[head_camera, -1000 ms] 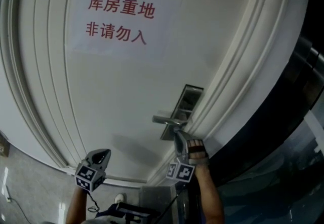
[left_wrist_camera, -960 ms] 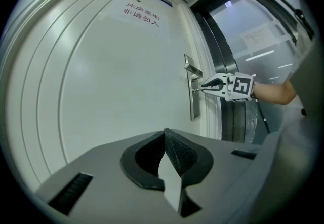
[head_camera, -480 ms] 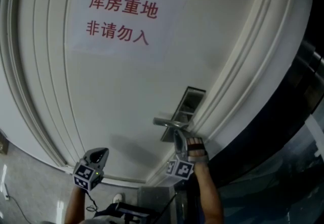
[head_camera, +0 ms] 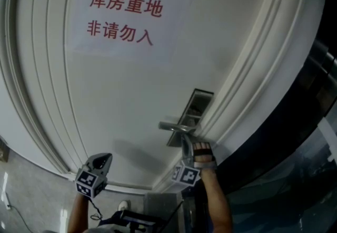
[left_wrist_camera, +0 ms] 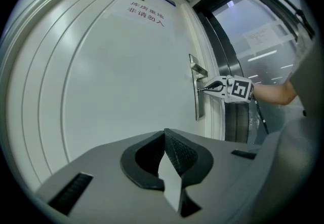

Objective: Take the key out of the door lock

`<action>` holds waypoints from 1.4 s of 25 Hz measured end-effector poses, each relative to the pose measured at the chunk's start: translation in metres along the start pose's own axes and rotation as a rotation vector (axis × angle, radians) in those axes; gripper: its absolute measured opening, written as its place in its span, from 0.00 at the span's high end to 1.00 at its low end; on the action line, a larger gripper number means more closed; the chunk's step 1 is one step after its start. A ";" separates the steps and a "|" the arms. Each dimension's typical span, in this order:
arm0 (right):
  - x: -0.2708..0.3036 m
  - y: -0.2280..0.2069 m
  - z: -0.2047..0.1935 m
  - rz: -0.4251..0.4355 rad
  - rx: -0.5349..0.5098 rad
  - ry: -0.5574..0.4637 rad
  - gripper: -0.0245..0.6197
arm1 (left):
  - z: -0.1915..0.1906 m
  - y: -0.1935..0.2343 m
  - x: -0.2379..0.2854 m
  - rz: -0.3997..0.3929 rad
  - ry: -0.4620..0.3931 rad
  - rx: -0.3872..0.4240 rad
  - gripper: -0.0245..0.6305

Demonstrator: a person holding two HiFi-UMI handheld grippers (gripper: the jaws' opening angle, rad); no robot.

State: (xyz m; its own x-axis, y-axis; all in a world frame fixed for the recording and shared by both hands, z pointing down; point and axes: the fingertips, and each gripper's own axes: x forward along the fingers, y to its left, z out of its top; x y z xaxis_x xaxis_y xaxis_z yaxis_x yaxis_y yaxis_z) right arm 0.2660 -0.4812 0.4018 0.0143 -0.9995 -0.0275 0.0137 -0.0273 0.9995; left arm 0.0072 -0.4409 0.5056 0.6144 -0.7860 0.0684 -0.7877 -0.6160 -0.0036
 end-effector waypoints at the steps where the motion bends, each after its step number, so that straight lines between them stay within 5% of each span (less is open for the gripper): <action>1: 0.000 0.000 0.000 0.002 -0.003 0.003 0.93 | 0.000 -0.001 0.000 -0.001 0.001 -0.001 0.95; 35: -0.011 -0.001 0.002 0.039 -0.029 0.030 0.93 | 0.010 -0.014 -0.016 0.027 -0.030 0.014 0.95</action>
State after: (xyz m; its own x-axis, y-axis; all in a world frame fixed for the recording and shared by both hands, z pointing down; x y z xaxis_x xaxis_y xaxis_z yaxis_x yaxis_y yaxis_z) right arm 0.2643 -0.4708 0.4015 0.0455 -0.9989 0.0103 0.0420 0.0122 0.9990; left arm 0.0090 -0.4202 0.4948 0.5940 -0.8035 0.0386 -0.8035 -0.5950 -0.0190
